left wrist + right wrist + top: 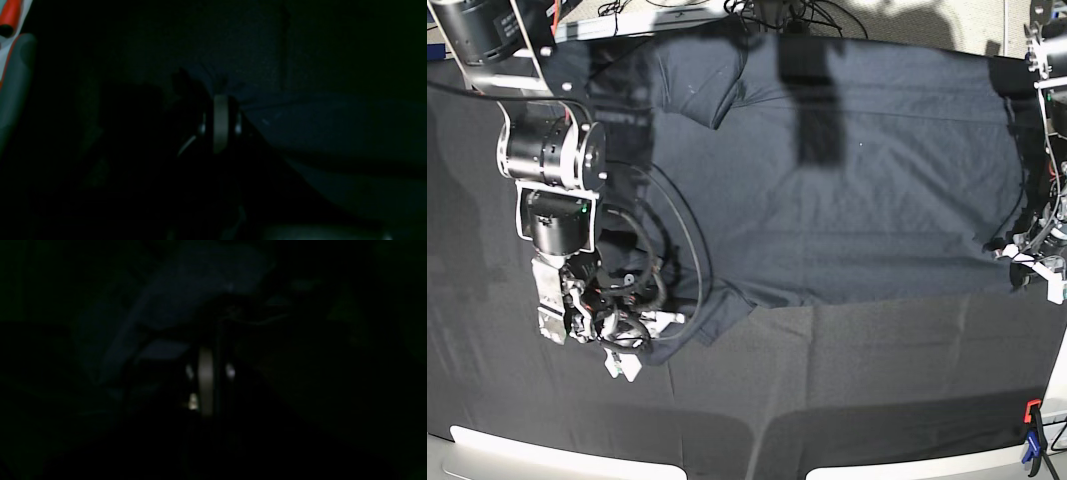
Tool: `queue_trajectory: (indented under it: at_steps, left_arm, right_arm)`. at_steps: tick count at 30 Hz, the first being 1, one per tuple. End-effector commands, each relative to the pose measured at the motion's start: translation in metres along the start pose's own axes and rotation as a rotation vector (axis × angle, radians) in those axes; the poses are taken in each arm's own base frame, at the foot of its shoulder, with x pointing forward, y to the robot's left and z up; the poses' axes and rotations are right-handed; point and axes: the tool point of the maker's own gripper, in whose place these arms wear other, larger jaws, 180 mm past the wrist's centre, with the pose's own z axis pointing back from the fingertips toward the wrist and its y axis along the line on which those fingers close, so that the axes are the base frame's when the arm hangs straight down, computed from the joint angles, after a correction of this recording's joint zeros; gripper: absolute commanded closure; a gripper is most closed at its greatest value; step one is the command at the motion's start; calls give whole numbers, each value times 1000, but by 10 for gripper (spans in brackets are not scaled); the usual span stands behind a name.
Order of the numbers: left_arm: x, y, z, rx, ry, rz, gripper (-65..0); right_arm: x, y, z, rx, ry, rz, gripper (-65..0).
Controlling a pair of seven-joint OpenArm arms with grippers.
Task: Layout the t-shirt on the table in an organized manner, then fold the t-shirt properly
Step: 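Fold the held sleeve with the right gripper over the shirt body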
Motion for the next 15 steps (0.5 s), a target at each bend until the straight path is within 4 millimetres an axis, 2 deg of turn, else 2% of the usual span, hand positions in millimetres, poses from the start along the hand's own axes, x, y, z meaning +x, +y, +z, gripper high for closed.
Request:
queue_trajectory:
  at_steps: [1,3,7,9,11,15]
  left_arm:
    - [30,9,2,12,-72,-9,0]
    - [32,9,2,12,-80,-9,0]
    - [40,7,3,7,-108,-16,0]
    - [47,4,4,1,-124,-26,0]
    - [50,1,4,-7,-121,-38,0]
    - [49,-7,13,-25,-130,-72,0]
  right_arm:
    - [40,0,17,-3,-105,45,0]
    - [54,6,25,10,-152,124,0]
    - [80,30,45,86,-247,274,0]
    - [87,38,51,91,-264,309,0]
    - [86,45,52,84,-258,359,0]
    - [63,62,46,59,-229,500,0]
